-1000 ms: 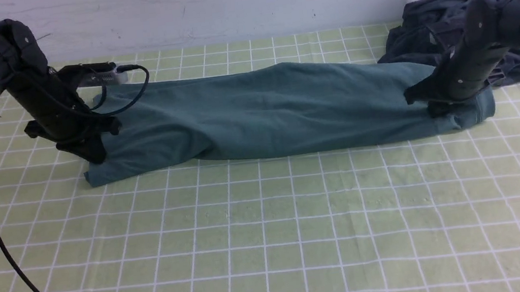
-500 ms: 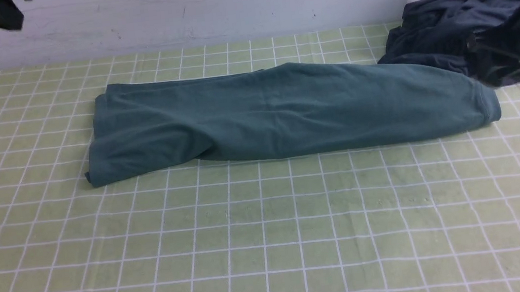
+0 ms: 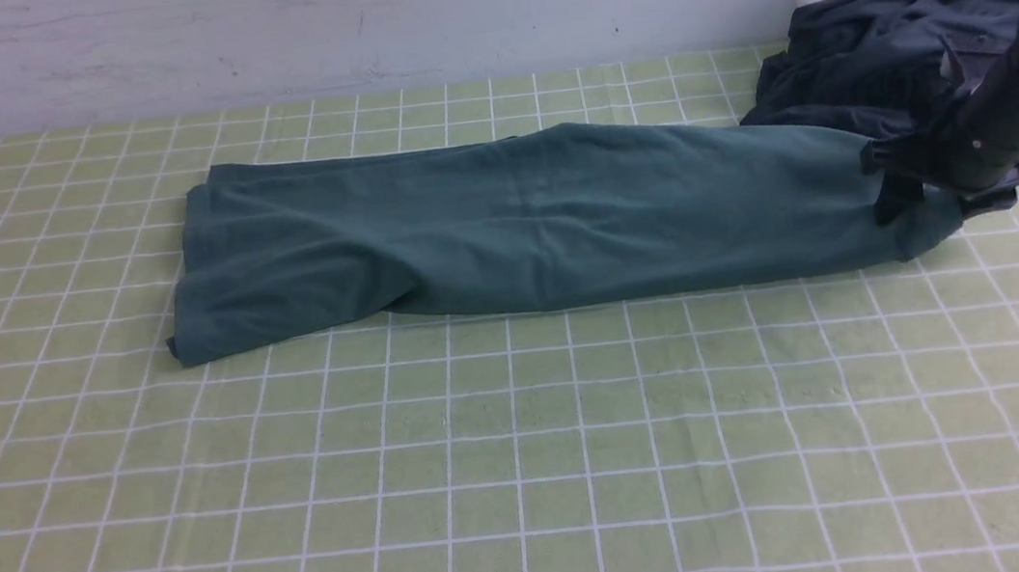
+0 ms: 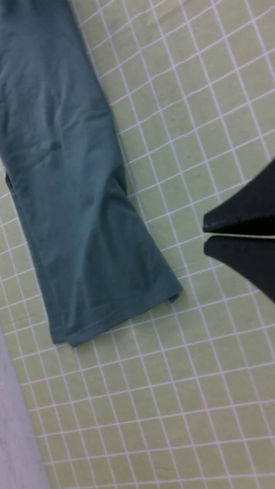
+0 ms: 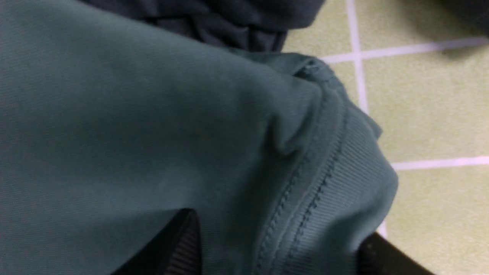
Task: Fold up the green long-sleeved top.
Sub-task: Use the right arm to clamp the right edge of the fabric, then use the right arm to drag the right edge of the fabric to the left and folds it over the left edge
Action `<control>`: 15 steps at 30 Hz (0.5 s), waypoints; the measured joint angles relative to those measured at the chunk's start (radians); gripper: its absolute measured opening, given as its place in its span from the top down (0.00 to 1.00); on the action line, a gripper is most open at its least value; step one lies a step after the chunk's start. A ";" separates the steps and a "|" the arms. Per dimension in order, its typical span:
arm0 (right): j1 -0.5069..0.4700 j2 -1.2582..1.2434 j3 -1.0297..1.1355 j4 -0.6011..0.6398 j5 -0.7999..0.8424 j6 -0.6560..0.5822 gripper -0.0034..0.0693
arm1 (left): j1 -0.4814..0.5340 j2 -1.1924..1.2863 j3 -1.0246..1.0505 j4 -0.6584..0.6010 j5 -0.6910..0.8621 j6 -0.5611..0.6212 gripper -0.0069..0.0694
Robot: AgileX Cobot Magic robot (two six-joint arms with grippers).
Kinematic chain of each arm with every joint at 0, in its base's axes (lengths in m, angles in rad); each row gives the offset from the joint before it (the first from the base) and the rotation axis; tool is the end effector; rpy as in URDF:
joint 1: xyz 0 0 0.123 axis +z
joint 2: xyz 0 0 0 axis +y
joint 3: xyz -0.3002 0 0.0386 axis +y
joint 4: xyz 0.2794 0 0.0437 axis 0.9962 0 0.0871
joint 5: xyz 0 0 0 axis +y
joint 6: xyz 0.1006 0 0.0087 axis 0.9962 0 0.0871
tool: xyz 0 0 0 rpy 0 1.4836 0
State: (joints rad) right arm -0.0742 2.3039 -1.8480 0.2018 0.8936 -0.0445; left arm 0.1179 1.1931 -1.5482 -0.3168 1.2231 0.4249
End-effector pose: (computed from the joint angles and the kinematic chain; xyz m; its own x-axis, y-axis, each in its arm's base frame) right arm 0.5305 -0.0236 0.1417 -0.9418 0.1521 -0.2998 0.1029 0.9794 0.1738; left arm 0.2434 -0.0010 0.4875 -0.6235 0.2232 -0.7493 0.3048 0.9520 0.0300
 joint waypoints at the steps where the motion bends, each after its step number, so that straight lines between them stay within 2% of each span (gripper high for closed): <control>1: 0.005 0.000 0.000 0.000 0.000 -0.010 0.54 | 0.000 -0.033 0.033 0.009 0.000 -0.007 0.91; 4: 0.004 -0.032 0.001 -0.021 0.009 -0.068 0.86 | 0.000 -0.183 0.191 0.037 -0.015 -0.077 0.91; 5: 0.003 -0.035 0.002 -0.024 0.011 -0.070 0.87 | 0.000 -0.192 0.200 0.037 -0.017 -0.080 0.91; 6: -0.006 -0.073 0.002 -0.066 0.025 -0.077 0.92 | 0.000 -0.267 0.291 0.044 -0.023 -0.112 0.91; 7: -0.006 -0.078 0.002 -0.072 0.026 -0.077 0.93 | 0.000 -0.275 0.302 0.044 -0.023 -0.115 0.91; 13: -0.054 -0.270 0.002 -0.348 0.042 -0.096 0.93 | 0.000 -0.497 0.666 0.052 -0.033 -0.144 0.91; 15: -0.056 -0.317 0.003 -0.394 0.032 -0.112 0.93 | 0.000 -0.539 0.755 0.051 -0.068 -0.147 0.91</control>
State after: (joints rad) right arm -0.1299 1.9869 -1.8452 -0.1923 0.9254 -0.1560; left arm 0.1179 0.6539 -0.7929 -0.2654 1.1548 0.2781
